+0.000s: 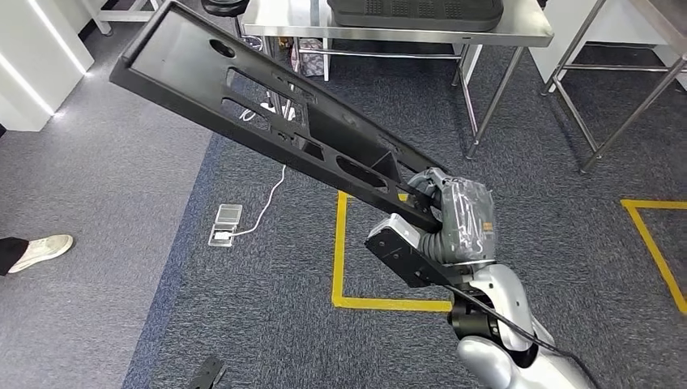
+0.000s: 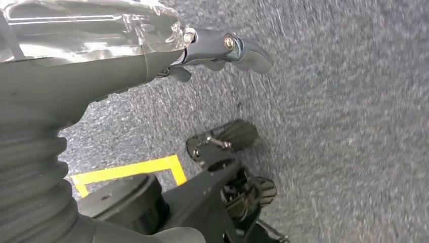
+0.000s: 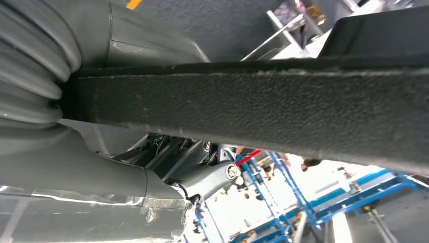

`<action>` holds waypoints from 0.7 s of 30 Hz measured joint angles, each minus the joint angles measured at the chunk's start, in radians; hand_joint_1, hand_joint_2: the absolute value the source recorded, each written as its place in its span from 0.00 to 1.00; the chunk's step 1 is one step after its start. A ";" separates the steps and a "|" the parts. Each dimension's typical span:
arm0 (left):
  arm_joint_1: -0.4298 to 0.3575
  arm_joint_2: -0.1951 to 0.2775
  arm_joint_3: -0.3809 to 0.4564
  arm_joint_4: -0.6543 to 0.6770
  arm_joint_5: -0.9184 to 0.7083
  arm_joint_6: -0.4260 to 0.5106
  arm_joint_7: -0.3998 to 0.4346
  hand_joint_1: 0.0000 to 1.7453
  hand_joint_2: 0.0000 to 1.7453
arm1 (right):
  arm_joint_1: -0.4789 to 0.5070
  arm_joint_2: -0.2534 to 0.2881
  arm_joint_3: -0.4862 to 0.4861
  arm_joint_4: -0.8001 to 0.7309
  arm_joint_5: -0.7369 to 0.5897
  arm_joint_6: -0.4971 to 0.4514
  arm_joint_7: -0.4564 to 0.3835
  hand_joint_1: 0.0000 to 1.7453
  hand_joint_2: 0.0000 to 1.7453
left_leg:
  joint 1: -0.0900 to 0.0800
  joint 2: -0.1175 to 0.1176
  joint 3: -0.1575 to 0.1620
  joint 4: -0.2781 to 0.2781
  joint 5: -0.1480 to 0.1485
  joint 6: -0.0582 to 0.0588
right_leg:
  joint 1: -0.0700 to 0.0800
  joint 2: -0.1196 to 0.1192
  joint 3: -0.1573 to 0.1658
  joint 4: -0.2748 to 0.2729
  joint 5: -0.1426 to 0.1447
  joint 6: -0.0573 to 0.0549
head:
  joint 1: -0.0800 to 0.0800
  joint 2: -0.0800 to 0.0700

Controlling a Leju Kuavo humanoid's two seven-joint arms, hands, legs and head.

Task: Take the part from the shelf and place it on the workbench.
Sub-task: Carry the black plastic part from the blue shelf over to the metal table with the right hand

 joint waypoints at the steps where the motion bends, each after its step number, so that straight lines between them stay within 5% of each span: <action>1: 0.000 0.000 0.000 0.000 0.000 0.000 0.001 0.00 1.00 | 0.001 0.000 0.000 0.000 0.001 0.000 0.000 1.00 1.00 | 0.001 0.008 0.000 0.003 -0.003 -0.002 | -0.001 -0.003 0.010 -0.020 0.021 0.002 | 0.004 0.000; 3: -0.002 0.000 0.000 0.000 0.000 -0.001 0.002 0.00 1.00 | 0.001 0.000 0.000 0.000 0.002 0.000 0.000 1.00 1.00 | 0.003 0.021 0.001 0.012 -0.012 -0.010 | -0.002 -0.024 0.075 -0.148 0.085 0.004 | 0.013 0.000; 5: -0.004 0.000 0.000 0.000 0.000 -0.001 0.002 0.00 1.00 | 0.002 0.000 -0.001 0.000 0.002 0.000 0.000 1.00 1.00 | -0.001 0.029 0.001 0.023 -0.021 -0.021 | 0.001 -0.043 0.120 -0.244 0.113 -0.003 | 0.018 0.000; 10: -0.007 0.000 0.000 0.000 0.000 -0.001 0.002 0.00 1.00 | 0.002 -0.003 -0.005 -0.001 0.004 0.000 0.000 1.00 1.00 | -0.001 0.028 -0.001 0.050 -0.046 -0.046 | 0.003 -0.021 0.123 -0.259 0.114 -0.033 | 0.004 0.000; 14: -0.004 0.000 0.000 0.000 0.000 -0.001 0.002 0.00 1.00 | 0.002 -0.003 -0.006 0.000 0.005 0.000 0.000 1.00 1.00 | 0.001 -0.009 -0.107 0.278 -0.157 -0.054 | 0.004 0.000 0.125 -0.260 0.114 -0.045 | -0.019 0.000; 16: -0.003 0.000 0.000 0.000 0.000 -0.001 0.002 0.00 1.00 | 0.002 -0.003 -0.006 0.000 0.005 0.000 0.000 1.00 1.00 | 0.001 -0.010 -0.133 0.327 -0.172 -0.054 | 0.005 0.006 0.125 -0.260 0.113 -0.045 | -0.022 0.000; 18: -0.003 0.000 0.000 0.000 0.000 -0.001 0.002 0.00 1.00 | 0.002 -0.003 -0.006 0.000 0.005 0.000 0.000 1.00 1.00 | 0.000 -0.012 -0.126 0.300 -0.143 -0.049 | 0.006 0.014 0.128 -0.260 0.112 -0.046 | -0.026 0.000; 21: -0.002 0.004 0.000 0.000 -0.003 -0.002 0.003 0.00 1.00 | 0.002 -0.003 -0.006 0.000 0.005 0.000 0.000 1.00 1.00 | -0.011 -0.062 -0.044 0.077 -0.019 -0.010 | 0.004 0.058 0.137 -0.262 0.104 -0.038 | -0.036 0.000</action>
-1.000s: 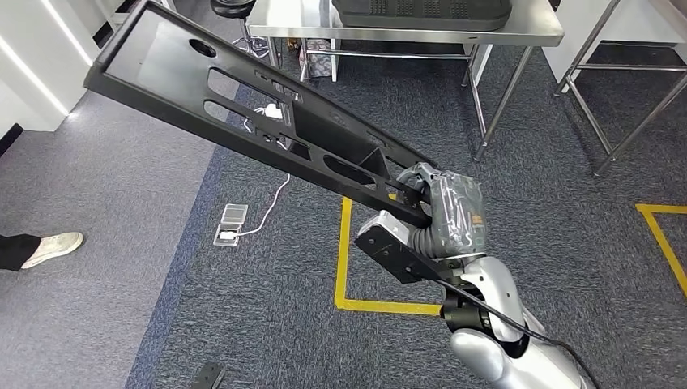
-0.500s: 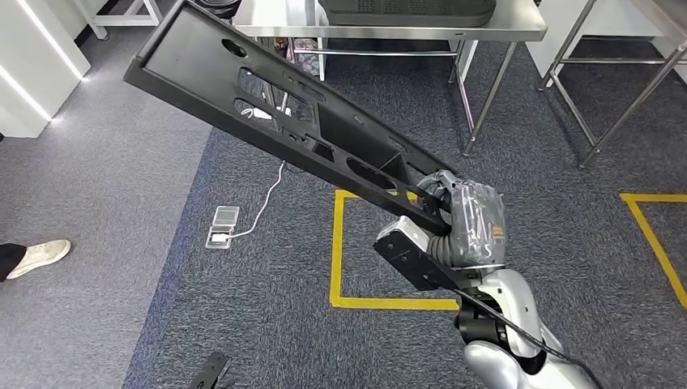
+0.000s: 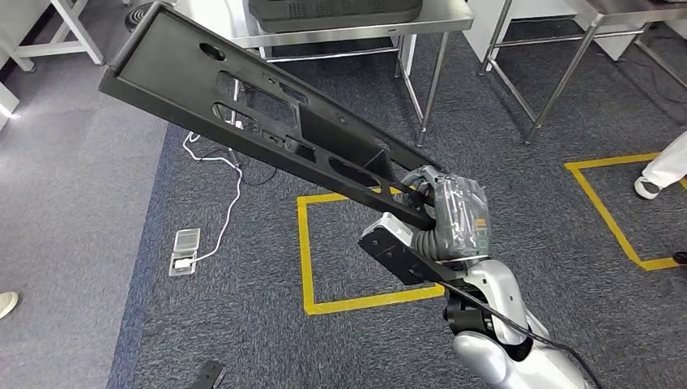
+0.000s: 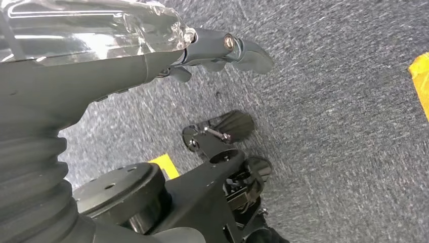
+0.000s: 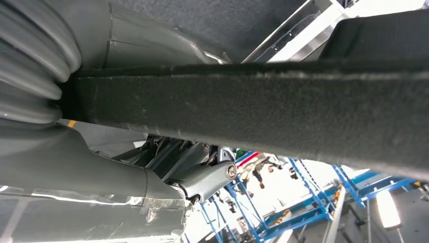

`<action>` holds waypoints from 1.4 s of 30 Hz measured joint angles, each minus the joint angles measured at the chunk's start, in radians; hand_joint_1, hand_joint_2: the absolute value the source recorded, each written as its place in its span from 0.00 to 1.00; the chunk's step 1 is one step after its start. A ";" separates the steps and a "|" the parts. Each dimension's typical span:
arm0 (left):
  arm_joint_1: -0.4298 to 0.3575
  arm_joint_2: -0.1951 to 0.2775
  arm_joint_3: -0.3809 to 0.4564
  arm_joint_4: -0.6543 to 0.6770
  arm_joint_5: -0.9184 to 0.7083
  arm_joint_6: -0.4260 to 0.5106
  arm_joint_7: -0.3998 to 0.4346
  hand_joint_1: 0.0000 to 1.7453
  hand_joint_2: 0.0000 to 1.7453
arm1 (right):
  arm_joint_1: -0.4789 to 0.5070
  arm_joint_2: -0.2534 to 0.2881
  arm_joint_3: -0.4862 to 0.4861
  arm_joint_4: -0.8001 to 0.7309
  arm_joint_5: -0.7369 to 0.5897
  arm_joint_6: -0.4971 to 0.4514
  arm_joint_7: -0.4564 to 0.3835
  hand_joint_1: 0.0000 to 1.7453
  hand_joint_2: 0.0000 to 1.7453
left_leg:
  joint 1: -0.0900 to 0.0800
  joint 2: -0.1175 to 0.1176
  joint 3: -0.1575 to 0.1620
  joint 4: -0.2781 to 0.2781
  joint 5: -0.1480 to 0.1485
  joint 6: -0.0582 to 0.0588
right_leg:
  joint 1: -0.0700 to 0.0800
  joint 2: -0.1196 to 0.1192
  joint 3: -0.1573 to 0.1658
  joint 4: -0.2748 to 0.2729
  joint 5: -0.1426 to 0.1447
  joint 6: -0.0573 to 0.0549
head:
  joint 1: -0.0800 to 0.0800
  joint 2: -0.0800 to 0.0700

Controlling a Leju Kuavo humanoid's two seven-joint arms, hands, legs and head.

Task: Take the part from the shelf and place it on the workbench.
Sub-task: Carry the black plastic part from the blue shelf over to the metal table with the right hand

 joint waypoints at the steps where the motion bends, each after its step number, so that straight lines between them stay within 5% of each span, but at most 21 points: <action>1: 0.000 0.001 0.000 0.000 -0.001 0.000 0.000 0.00 1.00 | 0.001 0.000 0.000 0.000 0.000 0.000 0.000 1.00 1.00 | -0.004 -0.011 0.020 -0.050 0.012 0.009 | -0.002 0.009 0.000 0.002 0.004 0.008 | -0.001 0.000; 3: -0.002 0.001 0.000 0.000 -0.004 -0.001 0.002 0.00 1.00 | 0.003 -0.001 -0.001 0.000 0.000 0.000 0.000 1.00 1.00 | -0.004 0.003 0.037 -0.073 0.014 0.011 | -0.005 0.010 0.001 0.009 0.012 0.021 | -0.004 0.000; 5: -0.003 0.000 0.000 -0.001 -0.006 -0.001 0.002 0.00 1.00 | 0.000 -0.001 -0.002 0.000 0.001 0.000 0.000 1.00 1.00 | 0.003 0.017 0.058 -0.089 0.015 0.015 | -0.002 -0.016 -0.015 0.053 -0.010 0.031 | 0.005 0.000; 9: -0.001 -0.001 0.000 -0.001 -0.009 -0.001 0.002 0.00 1.00 | -0.002 -0.001 -0.003 0.000 0.017 0.000 0.004 1.00 1.00 | 0.008 0.040 0.075 -0.091 0.000 0.015 | -0.008 -0.056 -0.135 0.249 -0.092 0.053 | 0.027 0.000; 11: 0.001 -0.002 0.000 -0.001 -0.011 -0.001 0.002 0.00 1.00 | 0.001 -0.001 -0.003 0.000 0.026 -0.001 0.007 1.00 1.00 | 0.013 0.047 0.089 -0.089 -0.014 0.007 | -0.014 -0.060 -0.134 0.214 -0.044 0.060 | 0.035 0.000; 13: -0.001 -0.002 0.000 -0.001 -0.014 -0.001 0.002 0.00 1.00 | 0.002 -0.001 -0.003 0.001 0.031 -0.001 0.007 1.00 1.00 | 0.018 0.052 0.108 -0.086 -0.032 -0.004 | -0.015 -0.069 -0.082 0.082 0.034 0.065 | 0.044 0.000; 15: -0.004 -0.002 0.000 -0.001 -0.015 -0.001 0.003 0.00 1.00 | 0.003 -0.001 -0.003 0.002 0.033 -0.002 0.006 1.00 1.00 | 0.018 0.055 0.115 -0.084 -0.047 -0.018 | -0.010 -0.078 -0.054 0.005 0.051 0.051 | 0.051 0.000; 19: -0.008 -0.002 0.000 -0.001 -0.016 -0.001 0.004 0.00 1.00 | 0.007 -0.002 -0.005 0.003 0.036 -0.004 0.006 1.00 1.00 | 0.016 0.057 0.118 -0.052 -0.053 -0.040 | -0.008 -0.072 -0.036 -0.003 0.029 0.006 | 0.040 0.000; 21: -0.010 -0.002 0.000 -0.002 -0.016 -0.001 0.004 0.00 1.00 | 0.005 -0.002 -0.006 0.003 0.037 -0.004 0.006 1.00 1.00 | 0.017 0.054 0.063 0.053 -0.063 -0.045 | -0.008 -0.070 -0.012 -0.007 0.016 -0.005 | 0.032 0.000; 23: -0.008 -0.002 0.000 -0.002 -0.017 -0.001 0.005 0.00 1.00 | 0.004 -0.001 -0.006 0.003 0.037 -0.003 0.006 1.00 1.00 | 0.016 0.052 -0.027 0.183 -0.108 -0.047 | -0.004 -0.066 0.011 -0.008 -0.002 -0.012 | 0.019 0.000; 25: -0.004 -0.002 -0.001 -0.002 -0.018 -0.001 0.006 0.00 1.00 | 0.004 -0.001 -0.006 0.003 0.037 -0.002 0.005 1.00 1.00 | 0.012 0.051 -0.090 0.229 -0.148 -0.042 | 0.001 -0.060 0.039 -0.009 -0.024 -0.016 | 0.008 0.000; 27: -0.003 -0.002 -0.001 -0.002 -0.019 -0.001 0.007 0.00 1.00 | 0.004 -0.001 -0.006 0.003 0.037 -0.001 0.003 1.00 1.00 | 0.005 0.050 -0.099 0.155 -0.106 -0.026 | 0.007 -0.055 0.074 -0.009 -0.050 -0.017 | -0.004 0.000; 29: -0.001 0.000 -0.001 -0.001 -0.020 -0.001 0.007 0.00 1.00 | 0.005 -0.001 -0.006 0.004 0.036 -0.001 0.003 1.00 1.00 | -0.009 0.041 -0.086 0.037 0.015 0.000 | 0.011 -0.050 0.106 -0.010 -0.076 -0.016 | -0.011 0.000; 31: 0.001 0.002 -0.001 -0.001 -0.021 -0.001 0.008 0.00 1.00 | 0.006 0.000 -0.005 0.005 0.036 0.000 0.002 1.00 1.00 | -0.020 0.030 -0.073 -0.019 0.081 0.016 | 0.011 -0.043 0.126 -0.009 -0.097 -0.008 | -0.013 0.000; 35: -0.009 0.002 -0.001 -0.001 -0.025 -0.001 0.012 0.00 1.00 | 0.004 0.000 -0.006 0.006 0.036 0.003 0.000 1.00 1.00 | -0.015 0.031 -0.028 -0.052 0.075 0.025 | 0.009 -0.046 0.113 0.055 -0.085 0.016 | -0.009 0.000; 38: -0.013 0.001 0.000 -0.001 -0.025 -0.001 0.013 0.00 1.00 | 0.004 0.000 -0.006 0.006 0.033 0.006 -0.002 1.00 1.00 | -0.007 0.033 -0.004 -0.067 0.061 0.032 | 0.004 -0.055 0.010 0.207 -0.143 0.033 | 0.007 0.000; 40: -0.011 0.001 0.000 -0.001 -0.025 -0.002 0.013 0.00 1.00 | 0.006 0.000 -0.006 0.006 0.031 0.009 -0.003 1.00 1.00 | -0.002 0.033 0.011 -0.067 0.046 0.029 | -0.002 -0.056 -0.049 0.253 -0.182 0.045 | 0.014 0.000; 42: -0.010 -0.001 0.000 -0.001 -0.027 -0.003 0.013 0.00 1.00 | 0.006 0.000 -0.006 0.007 0.029 0.012 -0.004 1.00 1.00 | 0.006 0.032 0.030 -0.064 0.028 0.020 | -0.008 -0.058 -0.053 0.183 -0.123 0.053 | 0.019 0.000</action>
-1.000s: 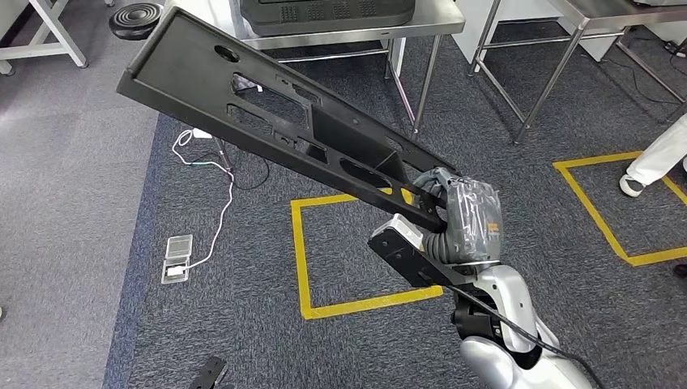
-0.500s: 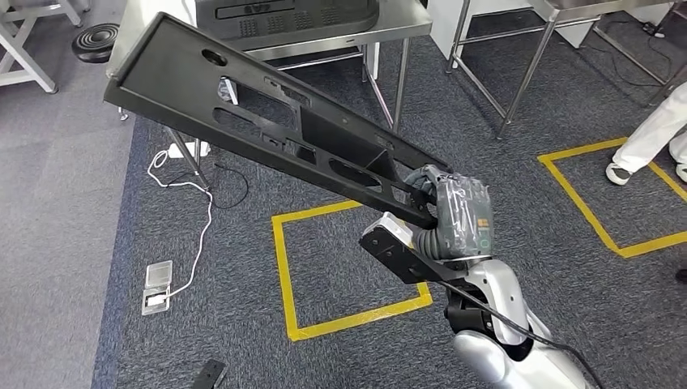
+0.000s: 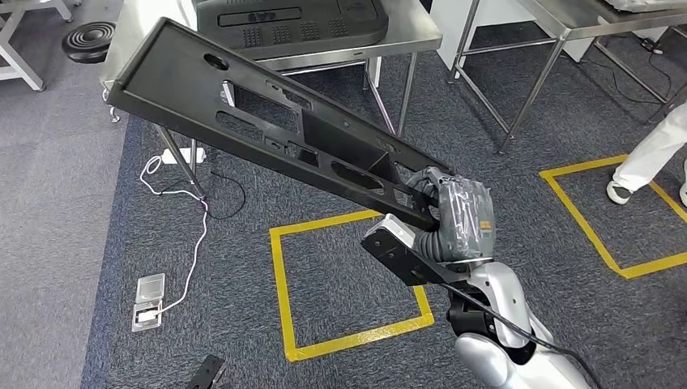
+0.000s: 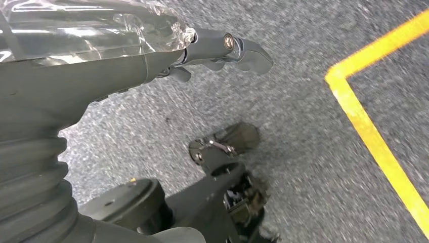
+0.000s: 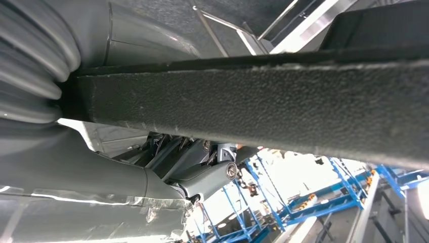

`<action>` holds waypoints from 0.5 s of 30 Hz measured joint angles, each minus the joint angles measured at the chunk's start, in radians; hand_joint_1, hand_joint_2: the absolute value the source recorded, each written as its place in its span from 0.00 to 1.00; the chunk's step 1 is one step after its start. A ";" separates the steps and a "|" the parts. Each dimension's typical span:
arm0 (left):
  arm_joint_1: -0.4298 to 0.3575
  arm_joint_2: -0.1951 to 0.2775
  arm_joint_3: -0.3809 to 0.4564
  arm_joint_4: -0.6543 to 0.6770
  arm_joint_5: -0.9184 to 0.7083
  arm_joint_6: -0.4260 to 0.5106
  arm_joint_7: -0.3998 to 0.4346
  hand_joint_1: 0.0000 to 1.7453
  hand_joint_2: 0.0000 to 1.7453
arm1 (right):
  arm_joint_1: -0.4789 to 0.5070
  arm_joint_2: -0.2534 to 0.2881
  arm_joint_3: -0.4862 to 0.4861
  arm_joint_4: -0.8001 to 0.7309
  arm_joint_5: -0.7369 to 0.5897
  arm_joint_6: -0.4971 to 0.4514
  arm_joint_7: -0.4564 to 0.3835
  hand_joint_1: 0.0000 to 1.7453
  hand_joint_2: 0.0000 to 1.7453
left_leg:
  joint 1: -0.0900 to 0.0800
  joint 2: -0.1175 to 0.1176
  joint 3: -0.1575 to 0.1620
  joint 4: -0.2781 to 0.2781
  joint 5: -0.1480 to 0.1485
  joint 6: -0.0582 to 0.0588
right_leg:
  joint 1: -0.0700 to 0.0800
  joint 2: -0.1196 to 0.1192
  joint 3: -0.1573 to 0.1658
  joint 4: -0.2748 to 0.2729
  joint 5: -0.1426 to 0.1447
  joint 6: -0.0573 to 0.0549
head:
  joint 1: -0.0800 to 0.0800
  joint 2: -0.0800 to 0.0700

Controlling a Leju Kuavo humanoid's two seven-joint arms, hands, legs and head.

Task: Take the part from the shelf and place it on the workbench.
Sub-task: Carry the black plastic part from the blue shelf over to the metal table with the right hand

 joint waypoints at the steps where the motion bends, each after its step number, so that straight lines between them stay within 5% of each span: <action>1: 0.000 -0.001 0.000 0.000 -0.001 -0.001 0.000 0.00 1.00 | 0.000 0.000 0.000 0.000 -0.001 0.001 0.000 1.00 1.00 | 0.004 0.000 0.008 0.003 -0.010 -0.007 | -0.003 -0.003 0.013 -0.066 0.058 0.004 | 0.003 0.000; 3: 0.000 -0.001 0.000 0.000 -0.002 -0.001 0.000 0.00 1.00 | 0.000 0.000 0.000 0.001 -0.003 0.002 0.000 1.00 1.00 | 0.007 -0.001 0.020 0.011 -0.026 -0.022 | -0.004 -0.010 0.030 -0.159 0.119 0.000 | 0.012 0.000; 8: -0.001 -0.002 0.000 0.000 -0.002 -0.001 0.000 0.00 1.00 | -0.002 0.000 0.000 0.002 -0.015 0.012 -0.007 1.00 1.00 | 0.003 0.001 0.024 0.047 -0.053 -0.052 | -0.003 -0.014 0.037 -0.174 0.139 -0.045 | 0.002 0.000; 12: -0.004 -0.003 0.000 0.000 -0.004 -0.001 0.000 0.00 1.00 | -0.004 0.001 0.000 0.002 -0.022 0.020 -0.014 1.00 1.00 | 0.005 0.002 -0.084 0.257 -0.159 -0.062 | 0.001 -0.013 0.042 -0.175 0.136 -0.055 | -0.025 0.000; 14: -0.003 -0.003 0.000 0.000 -0.004 -0.001 0.000 0.00 1.00 | -0.003 0.001 0.000 0.002 -0.022 0.022 -0.014 1.00 1.00 | 0.002 0.002 -0.117 0.292 -0.155 -0.056 | 0.007 -0.011 0.044 -0.175 0.132 -0.059 | -0.032 0.000; 15: -0.004 -0.003 0.000 0.000 -0.004 -0.001 0.000 0.00 1.00 | -0.003 0.001 0.000 0.002 -0.022 0.022 -0.014 1.00 1.00 | -0.001 0.002 -0.105 0.253 -0.123 -0.048 | 0.010 -0.010 0.048 -0.175 0.131 -0.060 | -0.035 0.000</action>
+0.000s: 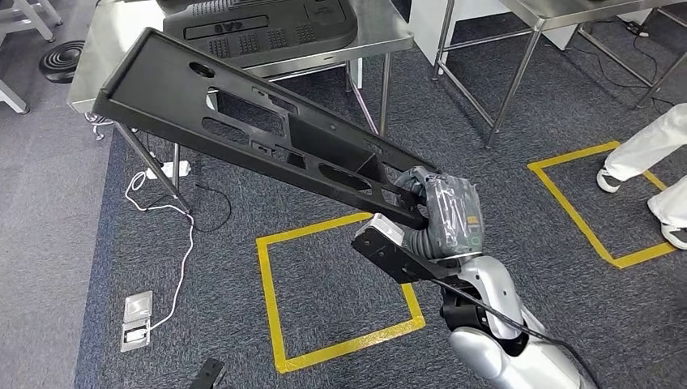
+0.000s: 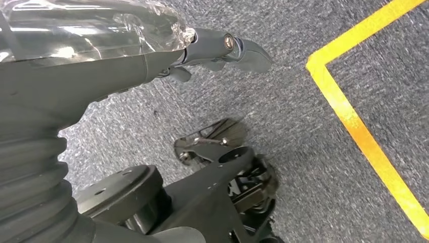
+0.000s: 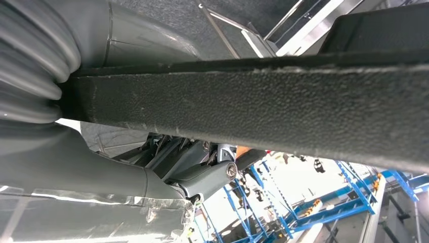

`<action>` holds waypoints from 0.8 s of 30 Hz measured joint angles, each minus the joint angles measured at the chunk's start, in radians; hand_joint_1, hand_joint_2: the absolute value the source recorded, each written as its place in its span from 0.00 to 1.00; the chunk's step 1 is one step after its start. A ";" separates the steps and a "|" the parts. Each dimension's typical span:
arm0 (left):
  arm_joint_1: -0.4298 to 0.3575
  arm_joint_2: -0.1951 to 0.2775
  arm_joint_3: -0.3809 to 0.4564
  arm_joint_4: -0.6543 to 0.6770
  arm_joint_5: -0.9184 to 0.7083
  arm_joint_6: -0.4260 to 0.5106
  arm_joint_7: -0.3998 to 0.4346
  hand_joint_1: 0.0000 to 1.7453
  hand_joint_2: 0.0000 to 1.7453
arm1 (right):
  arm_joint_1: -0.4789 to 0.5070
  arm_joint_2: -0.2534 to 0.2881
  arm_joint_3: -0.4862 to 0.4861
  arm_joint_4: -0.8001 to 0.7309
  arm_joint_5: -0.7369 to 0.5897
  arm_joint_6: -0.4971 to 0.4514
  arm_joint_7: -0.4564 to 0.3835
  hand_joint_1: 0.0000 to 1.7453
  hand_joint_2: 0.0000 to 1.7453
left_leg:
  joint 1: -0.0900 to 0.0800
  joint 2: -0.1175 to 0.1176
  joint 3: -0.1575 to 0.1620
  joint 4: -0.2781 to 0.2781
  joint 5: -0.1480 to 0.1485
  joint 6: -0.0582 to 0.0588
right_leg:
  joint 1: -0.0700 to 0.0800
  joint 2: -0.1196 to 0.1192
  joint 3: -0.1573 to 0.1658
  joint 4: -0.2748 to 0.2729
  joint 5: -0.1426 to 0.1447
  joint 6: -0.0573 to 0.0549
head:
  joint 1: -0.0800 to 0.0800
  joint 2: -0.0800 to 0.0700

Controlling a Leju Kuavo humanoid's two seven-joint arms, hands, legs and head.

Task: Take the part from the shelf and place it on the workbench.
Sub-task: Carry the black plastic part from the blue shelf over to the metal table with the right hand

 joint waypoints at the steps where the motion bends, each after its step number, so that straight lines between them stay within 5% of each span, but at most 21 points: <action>1: 0.000 0.000 0.000 0.000 0.000 0.000 0.000 0.00 1.00 | 0.000 0.000 0.000 0.000 0.000 0.000 0.000 1.00 1.00 | -0.005 0.000 0.026 -0.067 0.043 0.010 | 0.003 0.000 0.004 0.000 -0.002 -0.001 | -0.002 0.000; 4: -0.002 0.001 0.000 0.000 0.000 0.001 0.000 0.00 1.00 | 0.000 0.000 0.000 0.000 0.000 0.001 -0.001 1.00 1.00 | -0.020 0.002 0.077 -0.216 0.103 0.036 | 0.006 0.000 0.011 -0.001 -0.008 0.003 | 0.000 0.000; 8: -0.001 0.001 0.000 0.000 0.000 0.003 0.000 0.00 1.00 | -0.002 0.001 0.000 0.000 0.000 0.006 -0.001 1.00 1.00 | -0.017 0.004 0.092 -0.248 0.123 0.048 | 0.005 0.001 0.014 0.006 -0.024 0.023 | 0.002 0.000; 10: -0.003 0.000 0.000 -0.001 0.000 0.003 -0.001 0.00 1.00 | -0.005 0.001 0.000 0.000 0.001 0.008 -0.002 1.00 1.00 | -0.009 0.005 0.105 -0.264 0.131 0.052 | 0.005 0.001 -0.018 0.079 -0.068 0.031 | 0.015 0.000; 13: -0.003 0.000 0.000 -0.001 -0.001 0.003 -0.001 0.00 1.00 | -0.004 0.001 0.000 0.000 0.000 0.013 -0.002 1.00 1.00 | -0.009 0.005 0.106 -0.260 0.126 0.056 | 0.001 0.001 -0.109 0.246 -0.130 0.041 | 0.033 0.000; 15: -0.002 -0.001 0.000 -0.001 -0.002 0.003 -0.001 0.00 1.00 | -0.003 0.001 0.000 0.000 0.000 0.016 -0.002 1.00 1.00 | -0.008 0.003 0.107 -0.252 0.117 0.054 | -0.002 0.001 -0.109 0.221 -0.087 0.045 | 0.042 0.000; 18: -0.003 -0.003 0.000 -0.001 -0.002 0.003 -0.001 0.00 1.00 | -0.005 0.001 0.000 0.000 0.000 0.017 -0.002 1.00 1.00 | -0.007 -0.001 0.104 -0.231 0.098 0.041 | -0.005 0.002 -0.038 0.046 0.002 0.042 | 0.055 0.000; 24: -0.005 -0.003 0.000 -0.001 -0.008 0.003 -0.001 0.00 1.00 | -0.005 0.001 0.000 -0.001 0.002 0.017 -0.003 1.00 1.00 | -0.007 -0.001 0.091 -0.190 0.065 0.011 | -0.005 0.003 -0.022 0.007 0.005 0.012 | 0.048 0.000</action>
